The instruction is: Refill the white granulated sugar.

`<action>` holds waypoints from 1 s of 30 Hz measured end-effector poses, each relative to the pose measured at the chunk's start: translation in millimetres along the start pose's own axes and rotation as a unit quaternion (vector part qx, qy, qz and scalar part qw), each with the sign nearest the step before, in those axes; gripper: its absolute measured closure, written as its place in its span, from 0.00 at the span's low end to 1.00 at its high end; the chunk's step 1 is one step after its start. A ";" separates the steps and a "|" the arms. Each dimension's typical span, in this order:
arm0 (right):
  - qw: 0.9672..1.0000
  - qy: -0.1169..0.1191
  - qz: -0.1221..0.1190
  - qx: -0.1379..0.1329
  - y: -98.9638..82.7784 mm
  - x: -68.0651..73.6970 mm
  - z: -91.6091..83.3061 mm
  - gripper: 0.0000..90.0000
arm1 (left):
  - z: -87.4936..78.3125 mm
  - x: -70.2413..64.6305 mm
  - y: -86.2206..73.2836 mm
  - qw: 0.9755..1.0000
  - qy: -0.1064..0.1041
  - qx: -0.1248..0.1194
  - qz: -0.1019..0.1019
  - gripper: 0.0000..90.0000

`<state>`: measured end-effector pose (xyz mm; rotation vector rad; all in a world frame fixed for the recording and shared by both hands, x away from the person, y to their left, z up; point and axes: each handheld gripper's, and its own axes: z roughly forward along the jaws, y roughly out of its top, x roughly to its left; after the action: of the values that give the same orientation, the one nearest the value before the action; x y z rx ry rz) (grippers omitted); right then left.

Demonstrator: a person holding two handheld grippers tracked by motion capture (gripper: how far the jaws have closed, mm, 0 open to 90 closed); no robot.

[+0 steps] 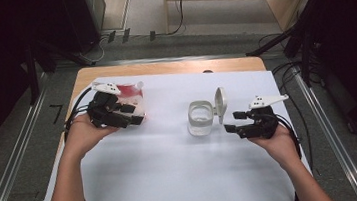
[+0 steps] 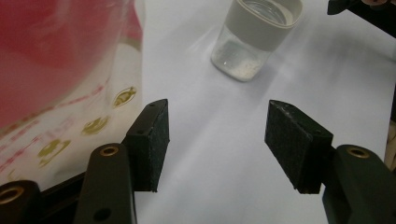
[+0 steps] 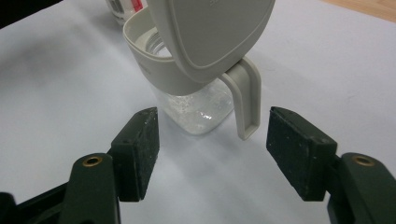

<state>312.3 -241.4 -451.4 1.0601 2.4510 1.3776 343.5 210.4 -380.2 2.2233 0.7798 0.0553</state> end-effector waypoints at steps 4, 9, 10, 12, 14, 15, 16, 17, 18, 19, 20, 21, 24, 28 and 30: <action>1.000 0.000 0.002 0.003 0.0 -0.3 0.5 0.39 | -9.2 6.1 -6.1 1.000 0.013 -0.003 -0.013 0.46; 1.000 -0.001 0.004 0.000 0.4 -2.2 -0.8 0.39 | -17.4 13.0 -13.5 0.999 0.019 -0.006 -0.031 0.46; 1.000 -0.001 0.005 -0.001 0.6 -2.9 -1.0 0.39 | -18.7 13.6 -14.6 0.999 0.019 -0.006 -0.035 0.46; 1.000 -0.002 0.005 -0.002 0.8 -4.2 -0.9 0.39 | -21.8 15.3 -16.5 0.999 0.020 -0.006 -0.034 0.46; 1.000 -0.003 0.010 -0.001 1.1 -5.0 -0.8 0.39 | -25.1 17.1 -18.8 0.999 0.028 -0.007 -0.037 0.46; 1.000 -0.003 0.008 -0.001 1.2 -5.4 -0.5 0.40 | -28.1 18.0 -20.3 0.999 0.035 -0.009 -0.041 0.46; 1.000 -0.004 0.008 -0.001 1.5 -5.4 -0.1 0.40 | -31.2 19.7 -21.7 0.998 0.034 -0.012 -0.042 0.46; 1.000 -0.003 0.008 -0.001 1.7 -5.4 0.2 0.40 | -33.2 20.6 -22.7 0.998 0.036 -0.016 -0.044 0.46; 1.000 -0.001 0.006 -0.001 1.8 -5.4 0.6 0.40 | -36.4 21.9 -24.2 0.998 0.039 -0.018 -0.047 0.46; 1.000 -0.002 0.004 0.001 1.9 -5.0 1.1 0.40 | -39.1 23.9 -26.1 0.998 0.037 -0.027 -0.050 0.46; 1.000 -0.002 0.007 0.004 2.0 -3.9 1.6 0.40 | -41.9 25.7 -28.1 0.997 0.034 -0.033 -0.055 0.46; 1.000 -0.001 0.003 0.005 1.9 -3.9 2.7 0.40 | -44.7 27.7 -30.0 0.997 0.034 -0.036 -0.057 0.45; 1.000 0.000 0.001 0.009 1.7 -2.5 4.5 0.40 | -50.0 35.1 -35.5 0.996 0.049 -0.035 -0.064 0.45; 1.000 -0.001 -0.001 0.008 2.1 -2.4 4.7 0.40 | -54.4 40.6 -38.0 0.994 0.074 -0.030 -0.070 0.45; 1.000 -0.001 0.001 0.009 1.8 -2.3 4.2 0.40 | -58.5 43.8 -38.5 0.993 0.083 -0.035 -0.074 0.44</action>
<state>316.7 -239.3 -452.8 1.0665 2.4658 1.3565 343.3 292.7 -373.7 2.1079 1.0168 0.1933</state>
